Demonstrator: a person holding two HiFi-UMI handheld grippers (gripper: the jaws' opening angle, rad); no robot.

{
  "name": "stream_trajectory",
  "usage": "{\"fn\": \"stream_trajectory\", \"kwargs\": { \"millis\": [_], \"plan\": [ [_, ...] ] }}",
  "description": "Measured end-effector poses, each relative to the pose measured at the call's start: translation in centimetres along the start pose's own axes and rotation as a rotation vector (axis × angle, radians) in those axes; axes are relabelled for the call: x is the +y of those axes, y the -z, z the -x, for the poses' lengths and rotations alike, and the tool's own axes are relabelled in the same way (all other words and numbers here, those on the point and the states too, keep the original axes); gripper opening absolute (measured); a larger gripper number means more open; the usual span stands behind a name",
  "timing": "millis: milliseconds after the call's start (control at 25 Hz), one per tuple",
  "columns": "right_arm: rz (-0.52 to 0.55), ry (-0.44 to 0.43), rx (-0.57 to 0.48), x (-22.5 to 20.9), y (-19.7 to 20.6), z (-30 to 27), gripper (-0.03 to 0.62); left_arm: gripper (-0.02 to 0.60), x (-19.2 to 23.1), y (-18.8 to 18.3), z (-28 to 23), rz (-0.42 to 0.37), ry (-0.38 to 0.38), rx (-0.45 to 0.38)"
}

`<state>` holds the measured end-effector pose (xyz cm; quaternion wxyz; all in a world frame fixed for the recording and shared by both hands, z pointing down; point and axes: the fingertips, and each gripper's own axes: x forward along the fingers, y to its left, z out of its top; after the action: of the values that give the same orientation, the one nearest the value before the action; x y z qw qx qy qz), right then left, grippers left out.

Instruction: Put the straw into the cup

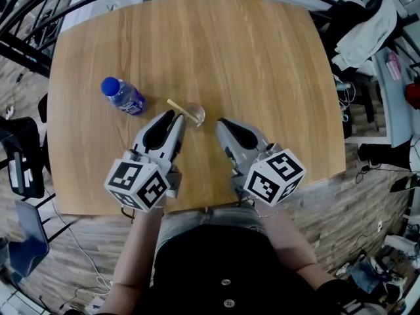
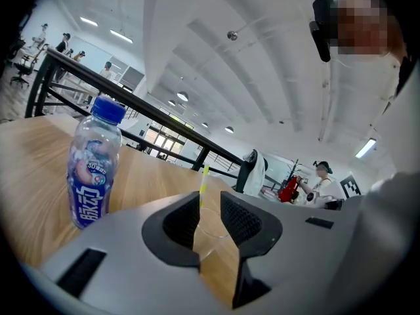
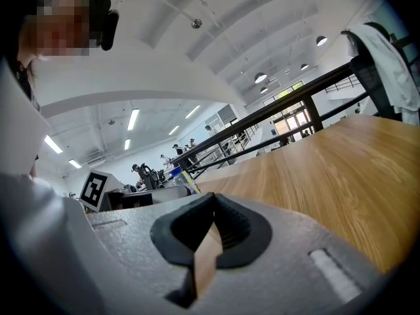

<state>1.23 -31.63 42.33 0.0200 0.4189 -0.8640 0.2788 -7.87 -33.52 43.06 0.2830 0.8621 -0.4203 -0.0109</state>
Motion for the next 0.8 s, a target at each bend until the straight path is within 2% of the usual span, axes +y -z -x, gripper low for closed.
{"fn": "stream_trajectory", "kwargs": {
  "millis": [200,480,600,800],
  "plan": [
    [0.014,0.005,-0.003,0.3,-0.3,0.7,-0.002,0.106,-0.3,0.3,1.6,0.017,-0.02,-0.021],
    [0.045,-0.043,-0.024,2.2,-1.4,1.4,-0.002,0.103,-1.2,-0.2,4.3,0.025,-0.036,-0.061],
    [0.053,-0.073,-0.043,3.2,-2.1,1.6,-0.002,0.063,-1.8,-0.7,5.2,0.022,-0.031,-0.082],
    [0.075,-0.124,-0.052,4.5,-2.9,1.9,-0.002,0.048,-2.8,-0.9,6.2,0.042,-0.027,-0.089]
  ]
}}
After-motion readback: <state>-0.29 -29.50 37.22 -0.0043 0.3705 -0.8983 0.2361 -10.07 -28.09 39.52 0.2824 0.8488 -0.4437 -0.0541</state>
